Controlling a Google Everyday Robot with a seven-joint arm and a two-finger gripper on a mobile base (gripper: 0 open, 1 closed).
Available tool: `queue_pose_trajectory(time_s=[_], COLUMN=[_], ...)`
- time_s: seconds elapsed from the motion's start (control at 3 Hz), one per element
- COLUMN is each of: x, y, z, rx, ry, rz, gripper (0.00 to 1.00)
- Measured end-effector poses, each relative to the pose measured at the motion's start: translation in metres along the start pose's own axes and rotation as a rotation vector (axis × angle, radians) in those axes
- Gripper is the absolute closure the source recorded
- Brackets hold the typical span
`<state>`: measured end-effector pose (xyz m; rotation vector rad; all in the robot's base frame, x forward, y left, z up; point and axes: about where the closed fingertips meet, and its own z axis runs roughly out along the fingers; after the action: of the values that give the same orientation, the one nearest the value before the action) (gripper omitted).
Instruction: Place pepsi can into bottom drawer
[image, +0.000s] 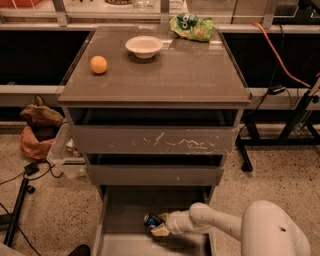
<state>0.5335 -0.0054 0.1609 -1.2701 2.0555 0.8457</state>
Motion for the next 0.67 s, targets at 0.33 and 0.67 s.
queue_pose_trajectory(time_s=[0.33, 0.67], x=[0.0000, 0.0000], y=[0.0000, 0.0001], z=[0.0000, 0.0001], rx=[0.000, 0.000], ry=[0.000, 0.000], rz=[0.000, 0.000], gripper=[0.59, 0.35])
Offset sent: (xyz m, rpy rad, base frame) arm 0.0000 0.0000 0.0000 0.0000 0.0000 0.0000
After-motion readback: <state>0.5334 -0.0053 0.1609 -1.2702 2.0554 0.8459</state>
